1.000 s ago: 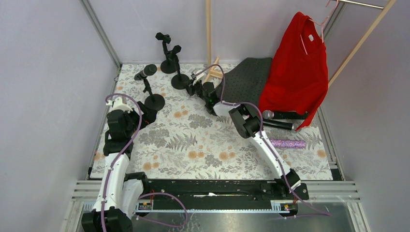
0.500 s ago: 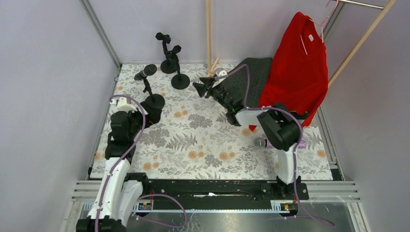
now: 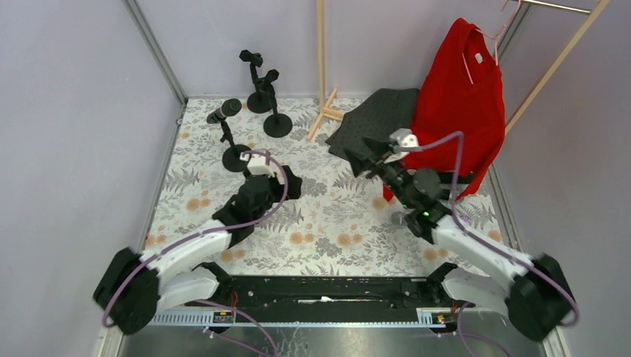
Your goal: Attach the microphones to the stand
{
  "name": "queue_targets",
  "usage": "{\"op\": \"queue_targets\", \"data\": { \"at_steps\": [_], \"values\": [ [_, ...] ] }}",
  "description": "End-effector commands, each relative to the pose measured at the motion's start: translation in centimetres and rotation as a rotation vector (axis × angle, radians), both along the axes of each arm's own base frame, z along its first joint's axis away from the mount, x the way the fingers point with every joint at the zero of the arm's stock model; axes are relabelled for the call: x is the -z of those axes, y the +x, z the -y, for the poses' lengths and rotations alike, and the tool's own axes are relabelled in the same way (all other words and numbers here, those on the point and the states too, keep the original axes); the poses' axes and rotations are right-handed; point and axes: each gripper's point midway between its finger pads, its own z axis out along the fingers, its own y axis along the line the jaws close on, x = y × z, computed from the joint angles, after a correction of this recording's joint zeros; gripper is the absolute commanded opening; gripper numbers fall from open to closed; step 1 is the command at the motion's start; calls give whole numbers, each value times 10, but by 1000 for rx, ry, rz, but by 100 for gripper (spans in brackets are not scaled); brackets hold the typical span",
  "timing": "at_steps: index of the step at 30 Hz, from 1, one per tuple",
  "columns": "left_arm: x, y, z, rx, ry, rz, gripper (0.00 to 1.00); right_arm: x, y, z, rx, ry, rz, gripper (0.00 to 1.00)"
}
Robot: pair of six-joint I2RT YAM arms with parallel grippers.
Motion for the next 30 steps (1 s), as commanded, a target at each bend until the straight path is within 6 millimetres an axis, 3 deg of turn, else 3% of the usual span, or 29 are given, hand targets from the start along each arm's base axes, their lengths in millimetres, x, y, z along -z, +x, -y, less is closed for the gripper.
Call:
{"op": "queue_targets", "data": {
  "at_steps": [1,5,9,12,16,19,27,30],
  "values": [
    [-32,59,11,-112,17,197,99,15,-26,42,104,-115,-104,70],
    [-22,110,33,-122,158,242,99,-2,-55,73,140,-142,-62,72],
    [-18,161,46,-133,211,267,99,0,-69,91,172,-184,-35,73],
    [-14,188,41,-135,201,268,99,8,-74,99,190,-206,-51,74],
    [-2,219,20,-155,218,231,99,13,-77,101,187,-208,-65,74],
    [11,229,2,-172,239,199,99,13,-77,100,185,-208,-64,75],
    [57,223,-53,-263,223,70,99,14,-74,99,188,-226,-65,75],
    [64,226,-74,-314,238,50,99,17,-73,97,185,-228,-75,75]
  ]
}}
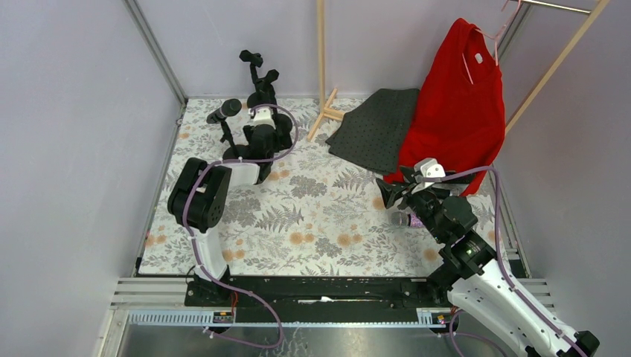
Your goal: Attach the microphones to the stand
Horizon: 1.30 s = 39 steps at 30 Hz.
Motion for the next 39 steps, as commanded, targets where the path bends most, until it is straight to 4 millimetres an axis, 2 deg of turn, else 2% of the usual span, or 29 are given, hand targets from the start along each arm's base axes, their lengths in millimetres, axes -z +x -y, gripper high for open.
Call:
{"op": "queue_targets", "data": {
  "at_steps": [1,5,11,18,27,35,39],
  "values": [
    [9,5,-30,-78,-5,-10,99,-7,4,1,16,1,18,75],
    [8,12,-52,-151,-2,-13,99,-5,4,1,16,-4,13,75],
    [18,22,-65,-195,-38,-64,99,-5,4,4,27,-12,14,75],
    [24,17,-83,-303,-54,-93,99,-7,4,5,30,-12,16,75],
    [43,14,-103,-455,-28,-213,99,-8,3,6,33,-18,18,75],
    [51,8,-124,-511,-108,-276,99,-7,3,6,31,-21,19,75],
    [47,12,-124,-474,-127,-292,98,-6,4,4,27,-18,16,75]
  ]
}}
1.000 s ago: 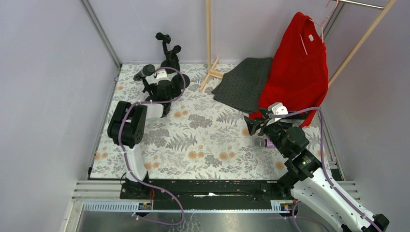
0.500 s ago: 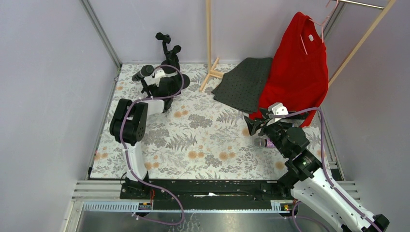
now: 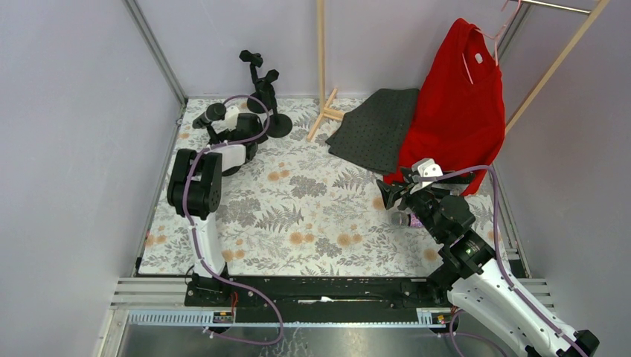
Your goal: Attach the microphones to the stand
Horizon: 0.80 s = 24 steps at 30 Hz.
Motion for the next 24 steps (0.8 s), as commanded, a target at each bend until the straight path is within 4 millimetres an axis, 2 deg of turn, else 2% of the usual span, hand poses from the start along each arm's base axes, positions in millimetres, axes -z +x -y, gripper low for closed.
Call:
{"op": "queue_targets", "data": {
  "at_steps": [1,9,14,24],
  "values": [
    [-2,-1,-12,-10,-41,-44,99,-16,1,1,8,19,38,75],
    [-2,0,-18,30,-58,-102,98,-16,1,2,9,6,42,75],
    [-6,-2,-22,60,-10,-133,99,-16,0,3,10,6,45,75],
    [3,-10,-36,111,108,-246,99,-15,1,0,-1,5,35,75]
  ]
}}
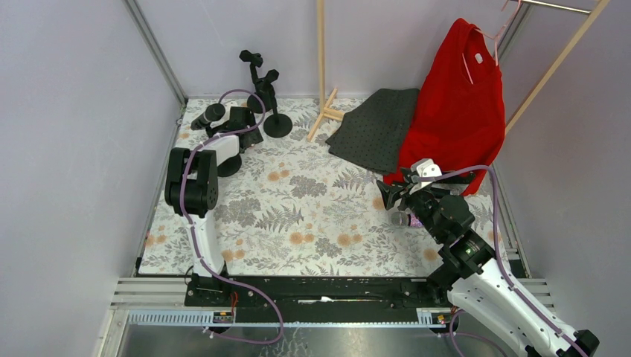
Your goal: Attach the microphones to the stand
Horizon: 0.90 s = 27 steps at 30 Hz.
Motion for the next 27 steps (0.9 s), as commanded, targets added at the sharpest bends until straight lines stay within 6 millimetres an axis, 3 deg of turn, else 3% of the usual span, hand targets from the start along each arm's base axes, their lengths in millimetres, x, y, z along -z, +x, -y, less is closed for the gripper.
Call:
{"op": "queue_targets", "data": {
  "at_steps": [1,8,20,23,27],
  "values": [
    [3,-5,-17,17,81,-74,99,-17,1,-1,0,16,40,76],
    [10,-17,-33,9,133,-124,99,-15,2,-2,-5,11,34,76],
    [13,-47,-88,-108,199,-167,99,-15,3,-4,-13,8,29,76],
    [10,-45,-87,-106,191,-156,99,-15,2,-4,-14,6,28,76],
    [-1,-30,-67,-46,129,-88,99,-14,2,-3,-8,6,30,76]
  ]
}}
